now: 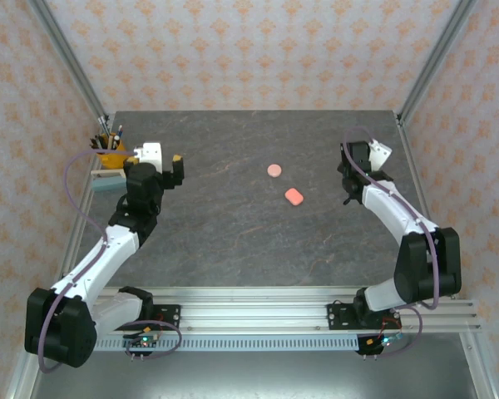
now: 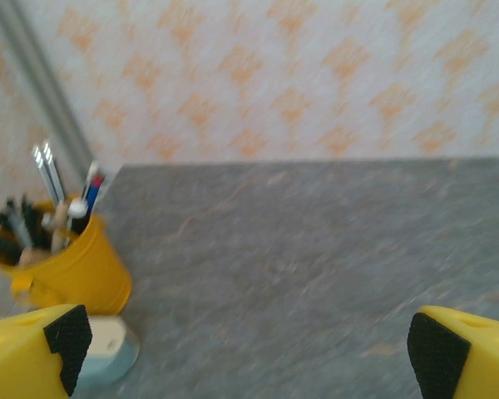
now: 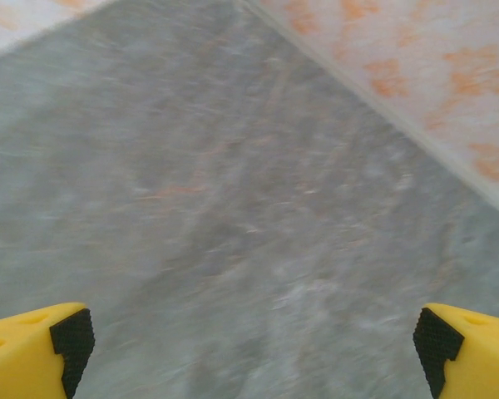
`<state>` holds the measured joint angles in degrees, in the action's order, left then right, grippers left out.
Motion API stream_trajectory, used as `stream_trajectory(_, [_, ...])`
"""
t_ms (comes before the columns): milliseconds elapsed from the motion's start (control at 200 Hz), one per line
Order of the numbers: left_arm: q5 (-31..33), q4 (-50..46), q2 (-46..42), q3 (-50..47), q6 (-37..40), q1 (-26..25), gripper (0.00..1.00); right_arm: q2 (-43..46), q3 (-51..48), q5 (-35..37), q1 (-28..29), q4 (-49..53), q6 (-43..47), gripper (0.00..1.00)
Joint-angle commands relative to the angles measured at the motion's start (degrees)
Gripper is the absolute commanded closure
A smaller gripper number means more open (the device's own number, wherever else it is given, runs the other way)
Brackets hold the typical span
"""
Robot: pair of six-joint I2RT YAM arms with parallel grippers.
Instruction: Insert the wireless bluetooth earbuds into the charging case
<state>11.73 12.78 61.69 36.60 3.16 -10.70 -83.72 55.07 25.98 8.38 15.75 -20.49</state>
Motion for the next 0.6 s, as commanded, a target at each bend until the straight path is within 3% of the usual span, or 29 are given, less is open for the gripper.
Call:
stream_trajectory(0, [4.67,8.07,2.3,-6.19,1.35,0.96,0.0,-1.35,-5.72,9.65,-1.93,-14.71,8.84,0.0])
stream_trajectory(145, [4.21,18.8,12.47,-11.73,-0.88,2.5,0.0,-4.43,-13.07,8.16,-3.39,-29.79,13.49,0.0])
stream_trajectory(240, [1.77,21.31,16.86,-10.36,-0.27,3.37,0.0,-5.1,-19.41,2.24,-4.39,-41.73,15.51,0.0])
stream_trajectory(290, [0.04,20.85,18.97,-8.99,-0.87,4.63,0.0,-3.35,-20.88,-3.58,-5.02,-41.99,16.35,0.0])
stream_trajectory(385, [-5.76,28.91,23.47,-11.77,-1.8,7.32,0.0,-1.81,-26.07,-10.09,-5.22,-50.09,19.39,0.0])
stream_trajectory(445, [-8.23,30.79,24.22,-12.68,-2.23,8.55,0.0,-1.84,-30.92,-13.56,-5.22,-58.71,20.53,0.01])
stream_trajectory(495, [-9.91,30.76,24.27,-12.43,-2.06,8.89,0.0,-5.48,-34.76,-12.32,-5.26,-71.01,20.82,0.0])
stream_trajectory(561, [-10.93,30.17,24.18,-12.19,-2.32,9.4,0.0,-2.91,-30.59,-13.82,-5.36,-57.63,20.21,0.0])
stream_trajectory(596, [-10.94,29.55,24.15,-12.1,-2.32,9.47,0.0,-4.57,-31.93,-13.73,-5.35,-63.88,20.98,0.0])
